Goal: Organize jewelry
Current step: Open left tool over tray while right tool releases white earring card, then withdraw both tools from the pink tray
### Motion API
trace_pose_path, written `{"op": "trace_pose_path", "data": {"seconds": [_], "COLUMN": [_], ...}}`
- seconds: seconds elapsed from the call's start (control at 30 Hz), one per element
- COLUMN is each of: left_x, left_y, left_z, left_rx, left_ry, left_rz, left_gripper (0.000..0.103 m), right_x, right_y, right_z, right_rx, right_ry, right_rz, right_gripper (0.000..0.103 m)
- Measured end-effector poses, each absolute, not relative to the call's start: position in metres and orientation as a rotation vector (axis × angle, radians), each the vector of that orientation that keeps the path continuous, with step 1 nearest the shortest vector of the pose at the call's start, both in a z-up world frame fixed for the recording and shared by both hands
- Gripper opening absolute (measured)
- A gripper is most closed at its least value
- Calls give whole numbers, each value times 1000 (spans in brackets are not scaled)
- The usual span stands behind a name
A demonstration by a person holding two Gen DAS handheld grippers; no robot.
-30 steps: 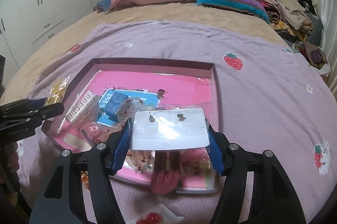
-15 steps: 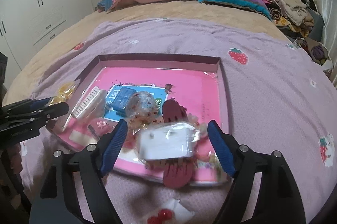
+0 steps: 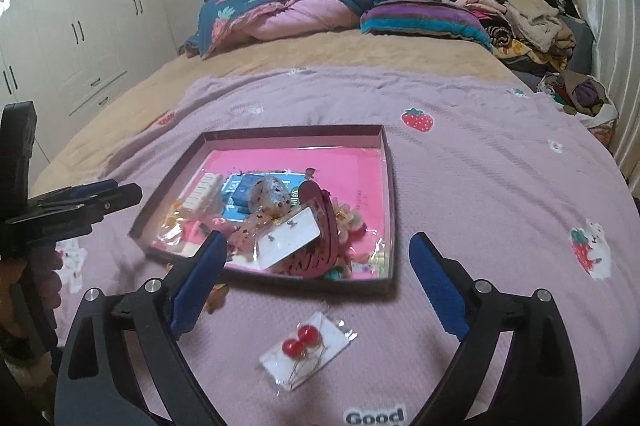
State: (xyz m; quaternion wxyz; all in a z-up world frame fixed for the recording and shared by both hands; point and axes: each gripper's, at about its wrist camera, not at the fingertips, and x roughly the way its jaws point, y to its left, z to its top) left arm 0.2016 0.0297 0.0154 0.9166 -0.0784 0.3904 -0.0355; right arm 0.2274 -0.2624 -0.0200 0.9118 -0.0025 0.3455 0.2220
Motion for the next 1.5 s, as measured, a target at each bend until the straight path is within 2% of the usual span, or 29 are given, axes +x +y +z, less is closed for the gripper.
{"op": "trace_pose_path", "data": {"seconds": [0.1,0.2,0.83,1.5], "left_x": [191,180,131,127], "left_y": [29,29,27,18], "left_z": [23,27,14,-38], "left_rx": [-165,-174,-149,-115], "left_ry": [785,780,800,912], "left_rz": [-76,-79,-67,-91], "left_gripper": [91,93,93,93], "right_x": [216,205,163,185], "right_y": [-268,-274,-281,-260], "right_z": [-14,-10,-20,-99], "right_rx": [4,26,7,1], "right_ry": [701,696,727,945], "right_rz": [460,470,475,493], "right_gripper": [92,92,92,92]}}
